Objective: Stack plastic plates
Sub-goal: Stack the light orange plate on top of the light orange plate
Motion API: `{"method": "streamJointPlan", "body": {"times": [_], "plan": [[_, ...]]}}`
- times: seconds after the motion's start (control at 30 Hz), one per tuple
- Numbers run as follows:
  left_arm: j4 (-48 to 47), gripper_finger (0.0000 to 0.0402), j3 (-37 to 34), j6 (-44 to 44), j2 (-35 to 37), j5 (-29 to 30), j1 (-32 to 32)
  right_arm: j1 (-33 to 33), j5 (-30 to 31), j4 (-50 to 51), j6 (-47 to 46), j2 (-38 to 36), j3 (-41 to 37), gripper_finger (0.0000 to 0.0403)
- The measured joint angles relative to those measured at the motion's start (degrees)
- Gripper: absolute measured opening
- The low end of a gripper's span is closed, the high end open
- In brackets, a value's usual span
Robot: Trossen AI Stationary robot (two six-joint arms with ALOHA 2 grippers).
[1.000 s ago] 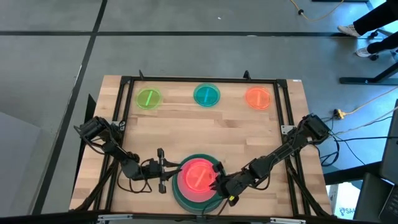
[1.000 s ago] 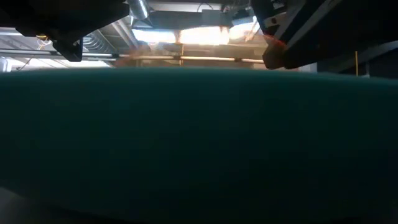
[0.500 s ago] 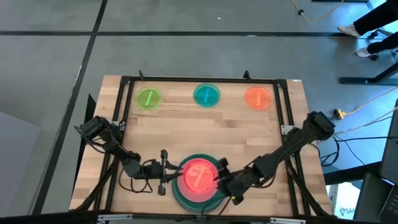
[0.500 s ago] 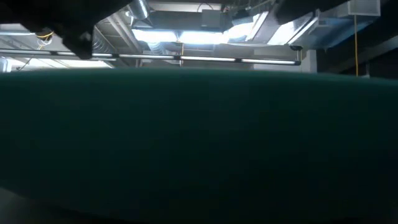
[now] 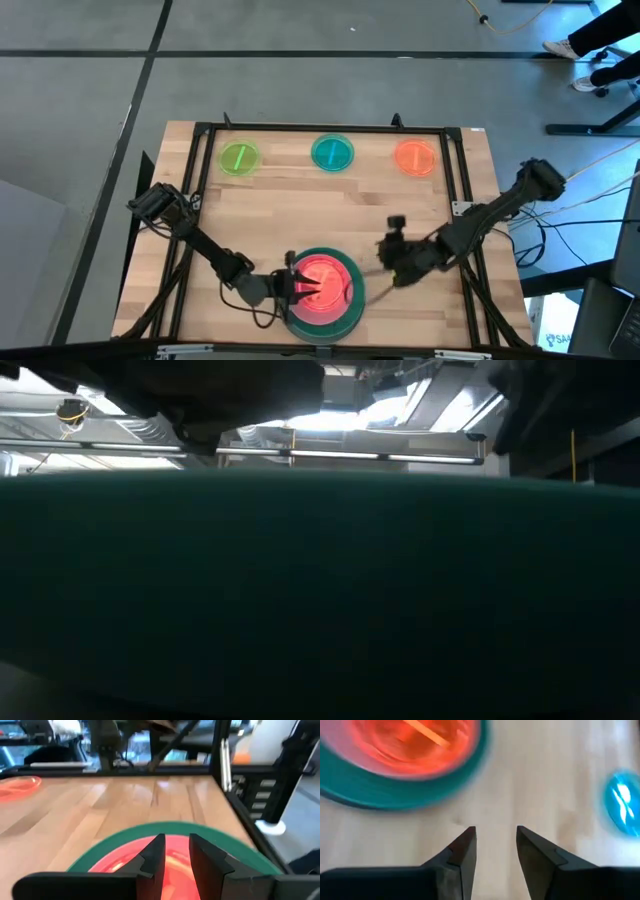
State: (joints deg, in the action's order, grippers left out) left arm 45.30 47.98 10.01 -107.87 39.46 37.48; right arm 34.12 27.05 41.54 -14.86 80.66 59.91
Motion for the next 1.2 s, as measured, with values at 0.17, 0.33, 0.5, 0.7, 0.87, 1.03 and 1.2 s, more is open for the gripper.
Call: {"method": "streamJointPlan", "body": {"times": [0.17,0.33,0.5,0.7,0.87,1.03,1.2], "plan": [[-3.70,0.0080,1.69,0.36,0.00,0.12,-0.10,-7.25,0.35,2.59,-3.14,-8.34,-7.68,0.0131],[-3.79,0.0080,1.69,0.14,0.00,0.24,-0.07,-19.03,0.06,2.46,-3.08,-15.11,-14.86,0.0131],[-3.99,0.0080,1.69,0.10,0.00,0.22,-0.07,-32.43,-0.32,2.05,-0.89,-16.35,-19.54,0.0131],[-4.34,0.0080,1.67,0.02,0.00,0.25,-0.07,-45.49,-2.74,-2.16,4.92,-13.82,-22.87,0.0131],[-4.85,0.0080,1.64,-0.01,0.00,0.25,-0.07,-53.75,-5.53,-7.78,7.60,-10.56,-24.03,0.0131],[-5.23,0.0080,1.64,0.04,0.00,0.25,-0.07,-60.10,-7.50,-12.81,7.81,-5.90,-24.03,0.0131],[-5.67,0.0080,1.64,0.09,0.00,0.24,-0.07,-64.28,-8.21,-16.80,7.87,-1.31,-24.04,0.0131]]}}
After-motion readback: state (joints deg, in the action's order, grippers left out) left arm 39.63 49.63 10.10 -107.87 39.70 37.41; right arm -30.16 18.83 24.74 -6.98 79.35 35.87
